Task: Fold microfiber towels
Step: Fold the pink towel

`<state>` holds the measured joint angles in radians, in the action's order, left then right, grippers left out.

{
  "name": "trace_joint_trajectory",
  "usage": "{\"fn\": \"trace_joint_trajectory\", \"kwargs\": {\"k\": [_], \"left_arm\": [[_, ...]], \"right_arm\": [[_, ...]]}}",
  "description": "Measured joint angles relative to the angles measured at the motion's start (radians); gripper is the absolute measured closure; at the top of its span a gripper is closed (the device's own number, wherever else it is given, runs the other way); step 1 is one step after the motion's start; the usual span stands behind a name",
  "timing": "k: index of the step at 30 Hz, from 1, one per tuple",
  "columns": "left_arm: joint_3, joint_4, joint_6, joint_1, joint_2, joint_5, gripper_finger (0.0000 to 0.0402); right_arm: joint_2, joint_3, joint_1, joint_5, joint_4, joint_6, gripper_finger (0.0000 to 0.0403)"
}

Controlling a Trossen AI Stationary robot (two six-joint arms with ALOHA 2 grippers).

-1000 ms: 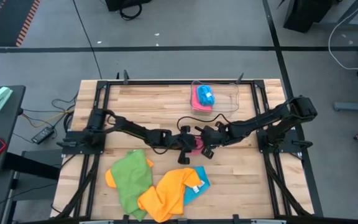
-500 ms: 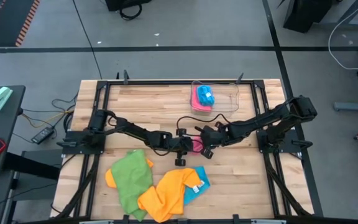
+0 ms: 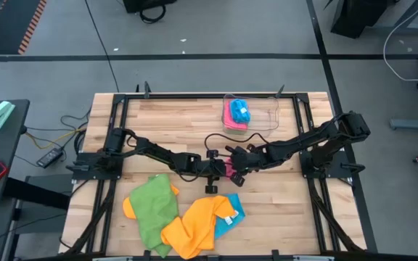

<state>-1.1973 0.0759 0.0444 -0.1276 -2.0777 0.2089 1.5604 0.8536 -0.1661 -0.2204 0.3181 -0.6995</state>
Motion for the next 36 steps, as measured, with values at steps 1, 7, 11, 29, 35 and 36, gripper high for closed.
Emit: {"fn": "trace_joint_trajectory", "kwargs": {"k": [1, 7, 11, 29, 35, 36], "left_arm": [[0.000, 0.000, 0.000, 0.000, 0.000, 0.000, 0.0387], [0.000, 0.007, -0.001, 0.001, 0.000, 0.000, 0.0380], [0.000, 0.008, 0.001, 0.001, 0.000, 0.000, 0.0390], [0.000, -0.137, 0.021, 0.000, 0.071, 0.001, 0.0389], [0.000, -0.145, 0.021, -0.001, 0.097, 0.001, 0.0378], [0.000, -0.150, 0.021, -0.001, 0.097, 0.001, 0.0378]], "right_arm": [[0.000, 0.000, 0.000, 0.001, -0.005, -0.006, 0.0392], [0.027, 0.000, 0.000, 0.033, -0.082, -0.015, 0.0392], [0.072, 0.000, 0.000, 0.042, -0.138, -0.016, 0.0392], [0.162, 0.002, 0.000, 0.051, -0.173, -0.023, 0.0316], [0.173, 0.003, -0.001, 0.045, -0.190, -0.022, 0.0248], [0.162, 0.002, -0.001, 0.042, -0.180, -0.022, 0.0239]]}}
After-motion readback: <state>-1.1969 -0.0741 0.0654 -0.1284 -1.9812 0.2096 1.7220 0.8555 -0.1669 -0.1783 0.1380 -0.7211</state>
